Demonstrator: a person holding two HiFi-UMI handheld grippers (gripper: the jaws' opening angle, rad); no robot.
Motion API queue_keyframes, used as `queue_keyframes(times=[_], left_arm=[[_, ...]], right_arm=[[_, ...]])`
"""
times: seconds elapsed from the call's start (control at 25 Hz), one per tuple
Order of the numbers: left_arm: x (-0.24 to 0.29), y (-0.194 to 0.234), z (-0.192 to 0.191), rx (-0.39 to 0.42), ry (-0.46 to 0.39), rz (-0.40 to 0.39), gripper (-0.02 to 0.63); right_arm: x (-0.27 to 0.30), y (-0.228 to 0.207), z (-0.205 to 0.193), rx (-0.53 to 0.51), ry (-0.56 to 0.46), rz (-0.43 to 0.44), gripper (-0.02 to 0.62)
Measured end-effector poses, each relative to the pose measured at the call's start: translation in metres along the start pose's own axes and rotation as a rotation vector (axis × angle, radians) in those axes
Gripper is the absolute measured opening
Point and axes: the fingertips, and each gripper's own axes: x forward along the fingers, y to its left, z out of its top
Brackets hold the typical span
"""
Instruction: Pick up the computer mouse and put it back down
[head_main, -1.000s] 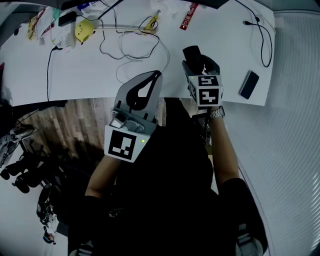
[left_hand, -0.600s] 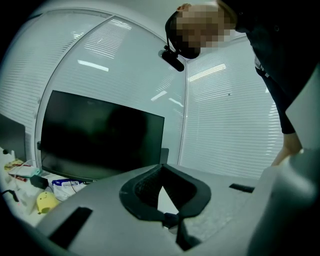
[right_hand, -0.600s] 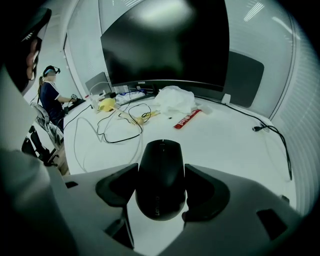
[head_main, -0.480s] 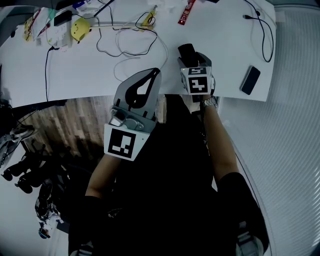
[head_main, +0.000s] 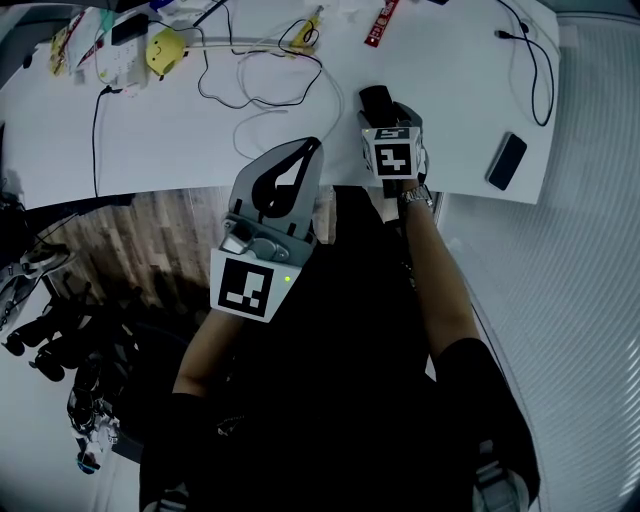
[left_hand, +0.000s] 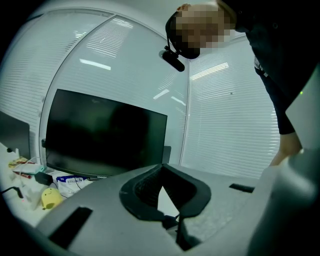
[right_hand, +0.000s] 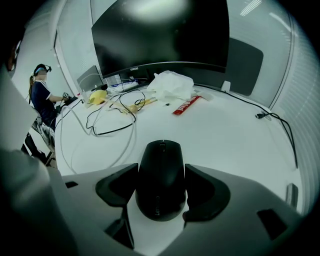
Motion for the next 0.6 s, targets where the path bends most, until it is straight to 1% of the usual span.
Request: queue_keyframes(times=[0.16,0.36,0.52,0.6], left_arm=[[-0.005,0.006,-0.002,-0.001,0.004,0.016,0.002],[-0.009,0.011,-0.005,-0.005,0.003,0.023,0.002],[-0.008,0.011,-0.002,-0.003,-0.003,0.009,0.002],[-0.007,0.010,0.000,0.001,-0.009,0.000,0.002]], right_arm=[[0.008,-0.001,-0.009,-0.001,0.015,-0.002,0.287],[0.009,0.000,-0.008,-0.004,0.006,-0.011,0.287],[0.007,0.005,-0.009,-0.014,0.014,0.033,0.291],[0.001,0.006,-0.007,-0.004,-0.010,0.049,0.296]])
